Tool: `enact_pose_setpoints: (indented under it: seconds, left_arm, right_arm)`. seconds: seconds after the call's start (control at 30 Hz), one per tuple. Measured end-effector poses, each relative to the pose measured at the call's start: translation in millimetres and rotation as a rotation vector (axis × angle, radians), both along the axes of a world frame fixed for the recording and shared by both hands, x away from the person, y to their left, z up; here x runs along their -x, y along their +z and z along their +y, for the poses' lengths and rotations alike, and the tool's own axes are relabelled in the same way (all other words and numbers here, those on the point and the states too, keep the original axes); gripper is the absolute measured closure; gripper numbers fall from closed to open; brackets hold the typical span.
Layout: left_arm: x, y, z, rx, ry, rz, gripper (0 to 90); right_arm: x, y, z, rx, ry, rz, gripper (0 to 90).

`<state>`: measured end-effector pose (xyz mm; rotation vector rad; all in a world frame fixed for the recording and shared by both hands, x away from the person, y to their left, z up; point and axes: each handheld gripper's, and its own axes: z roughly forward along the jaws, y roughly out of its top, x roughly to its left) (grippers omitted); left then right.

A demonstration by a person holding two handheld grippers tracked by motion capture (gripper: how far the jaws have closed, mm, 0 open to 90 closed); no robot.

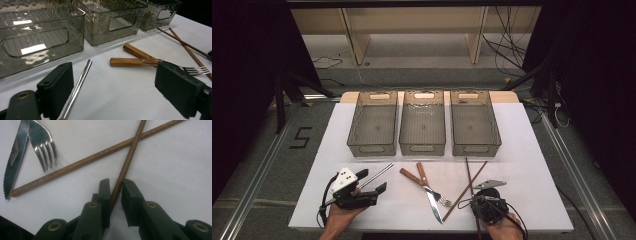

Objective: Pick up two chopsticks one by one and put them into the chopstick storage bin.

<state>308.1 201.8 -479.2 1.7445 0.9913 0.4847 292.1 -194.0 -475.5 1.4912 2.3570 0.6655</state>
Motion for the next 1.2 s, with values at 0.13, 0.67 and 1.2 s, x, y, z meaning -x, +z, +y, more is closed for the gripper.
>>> enact_pose_setpoints:
  seconds: [0.13, 0.67, 1.2]
  left_arm:
    - [0.1, 0.1, -0.2, 0.000, 0.000, 0.000, 15.2]
    - [-0.2, 0.3, 0.7, 0.003, 0.003, 0.002, 15.2]
    - [-0.4, 0.1, 0.6, 0.011, 0.006, 0.004, 15.2]
  right_arm:
    - [2.0, -1.3, 1.4, 0.005, -0.023, -0.016, 85.0]
    - [4.9, 7.4, -7.7, -0.056, -0.025, -0.060, 85.3]
    - [-5.7, 47.6, -3.7, -0.155, 0.040, -0.166, 85.3]
